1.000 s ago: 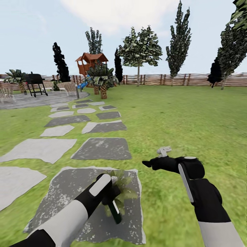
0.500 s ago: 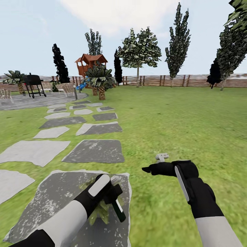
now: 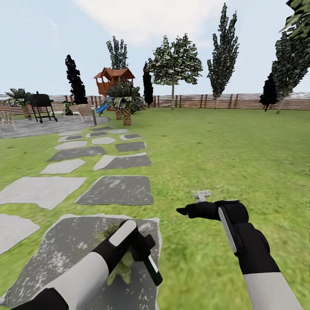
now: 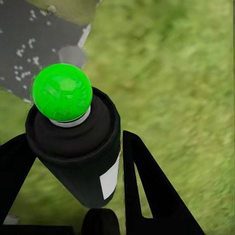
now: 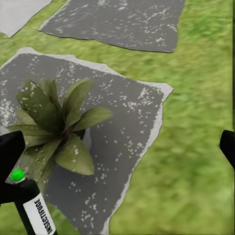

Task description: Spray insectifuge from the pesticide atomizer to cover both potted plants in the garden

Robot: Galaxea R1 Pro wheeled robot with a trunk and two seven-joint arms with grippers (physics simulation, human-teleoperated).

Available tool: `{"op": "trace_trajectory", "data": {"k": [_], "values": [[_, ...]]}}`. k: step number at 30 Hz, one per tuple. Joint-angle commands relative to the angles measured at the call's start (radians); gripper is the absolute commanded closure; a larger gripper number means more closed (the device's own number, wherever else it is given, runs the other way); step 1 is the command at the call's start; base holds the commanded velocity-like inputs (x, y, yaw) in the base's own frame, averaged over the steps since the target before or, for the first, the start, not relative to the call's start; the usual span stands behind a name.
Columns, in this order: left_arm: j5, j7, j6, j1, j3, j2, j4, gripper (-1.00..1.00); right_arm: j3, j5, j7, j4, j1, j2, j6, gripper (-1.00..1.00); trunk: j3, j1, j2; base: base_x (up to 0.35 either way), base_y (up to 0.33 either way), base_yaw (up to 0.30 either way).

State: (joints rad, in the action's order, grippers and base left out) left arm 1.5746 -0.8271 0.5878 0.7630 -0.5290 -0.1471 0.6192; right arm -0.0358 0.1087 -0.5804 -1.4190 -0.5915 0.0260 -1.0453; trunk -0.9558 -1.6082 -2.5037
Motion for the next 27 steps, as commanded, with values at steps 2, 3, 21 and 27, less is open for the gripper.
{"op": "trace_trajectory", "data": {"k": [2,3,21,27], "values": [[0.001,-0.006,0.001,0.001,-0.003,0.0,0.001,1.0,-0.002,0.01,-0.009,-0.002,0.002,0.0,-0.002,-1.0,-0.001,0.0,0.0,0.089,-0.285,0.0],[0.0,-0.006,0.001,0.001,-0.003,0.0,0.001,1.0,-0.003,0.01,-0.009,-0.003,0.003,0.0,-0.002,-1.0,-0.001,0.0,0.0,0.125,-0.3,0.0],[-0.004,-0.005,0.002,0.001,-0.012,-0.003,0.001,1.0,-0.037,0.012,-0.009,-0.116,0.015,0.0,-0.002,-1.0,-0.001,0.0,0.0,0.175,-0.285,0.071],[-0.005,-0.025,-0.018,0.001,-0.014,-0.005,0.01,1.0,-0.041,0.014,-0.008,-0.116,0.013,0.0,-0.002,-1.0,-0.001,0.0,0.0,0.001,-0.123,0.275]]}}
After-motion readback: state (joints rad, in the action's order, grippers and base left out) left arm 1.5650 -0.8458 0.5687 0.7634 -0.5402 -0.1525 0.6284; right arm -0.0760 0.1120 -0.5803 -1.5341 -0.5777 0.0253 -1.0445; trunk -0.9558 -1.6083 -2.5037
